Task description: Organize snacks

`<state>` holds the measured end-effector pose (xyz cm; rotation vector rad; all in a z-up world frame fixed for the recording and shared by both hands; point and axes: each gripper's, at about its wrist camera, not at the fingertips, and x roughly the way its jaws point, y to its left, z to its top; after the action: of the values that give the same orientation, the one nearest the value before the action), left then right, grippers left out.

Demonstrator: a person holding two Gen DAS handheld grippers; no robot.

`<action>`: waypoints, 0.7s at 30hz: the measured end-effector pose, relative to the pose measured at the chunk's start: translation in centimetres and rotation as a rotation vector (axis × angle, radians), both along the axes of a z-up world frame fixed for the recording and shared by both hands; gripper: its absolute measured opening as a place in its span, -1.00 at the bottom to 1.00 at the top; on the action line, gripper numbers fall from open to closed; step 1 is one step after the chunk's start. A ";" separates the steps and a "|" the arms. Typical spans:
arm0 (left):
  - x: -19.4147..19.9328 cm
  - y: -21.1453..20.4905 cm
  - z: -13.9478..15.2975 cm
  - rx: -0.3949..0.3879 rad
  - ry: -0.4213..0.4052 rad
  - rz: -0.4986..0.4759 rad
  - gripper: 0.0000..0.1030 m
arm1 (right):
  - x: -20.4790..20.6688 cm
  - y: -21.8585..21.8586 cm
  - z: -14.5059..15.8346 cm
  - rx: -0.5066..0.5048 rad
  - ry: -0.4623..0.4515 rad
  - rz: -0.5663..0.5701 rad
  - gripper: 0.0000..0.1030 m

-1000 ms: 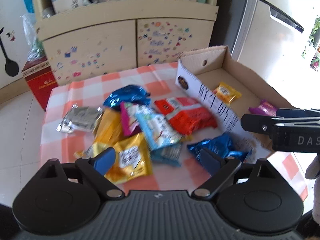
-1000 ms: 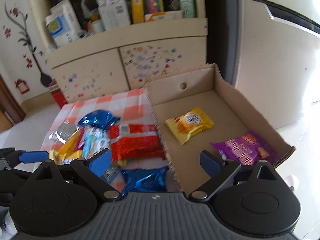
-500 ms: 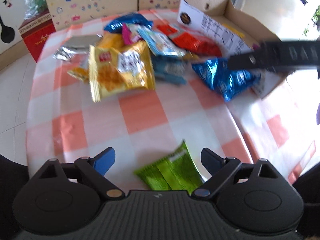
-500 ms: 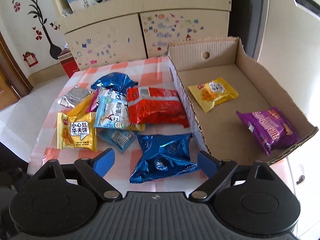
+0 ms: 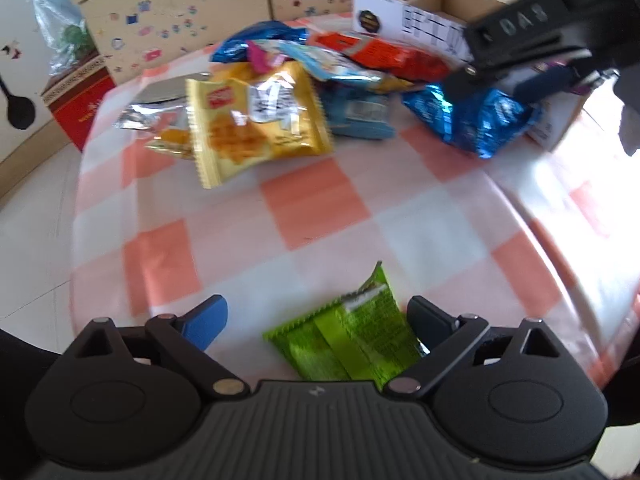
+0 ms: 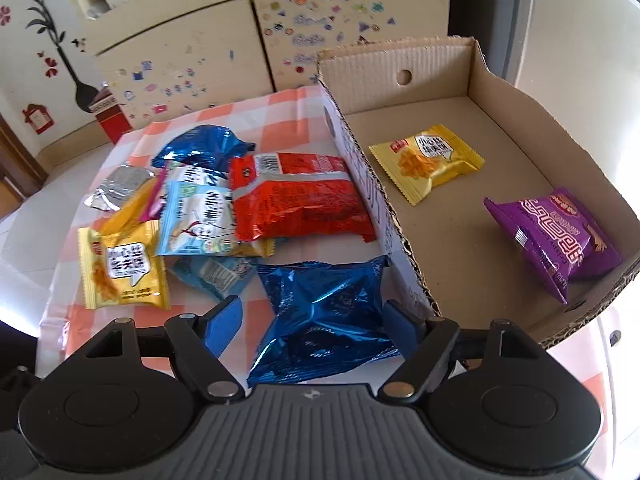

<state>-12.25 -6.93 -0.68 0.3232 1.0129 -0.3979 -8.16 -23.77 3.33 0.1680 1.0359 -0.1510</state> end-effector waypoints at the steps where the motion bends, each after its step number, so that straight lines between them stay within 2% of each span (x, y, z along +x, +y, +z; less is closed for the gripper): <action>1: 0.4 0.5 0.1 -0.009 -0.003 0.011 0.84 | 0.2 0.1 -0.2 -0.008 0.008 0.001 0.59; 6: 2.3 2.4 0.3 -0.053 -0.015 0.090 0.69 | 0.6 1.0 -1.2 -0.061 0.042 0.036 0.55; 11: 2.7 3.8 1.4 -0.120 0.023 0.134 0.70 | 0.4 1.7 -1.7 -0.122 0.062 0.081 0.45; 16: 1.9 4.1 2.5 -0.140 0.047 0.128 0.72 | -0.3 2.1 -1.5 -0.109 0.071 0.150 0.41; 21: 0.2 4.5 2.6 -0.130 0.119 0.126 0.77 | -1.0 2.9 -1.0 -0.078 0.078 0.234 0.41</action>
<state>-12.02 -2.39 1.90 0.1187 1.1120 -0.3707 -9.12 -20.89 2.28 -0.0310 1.1169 0.0146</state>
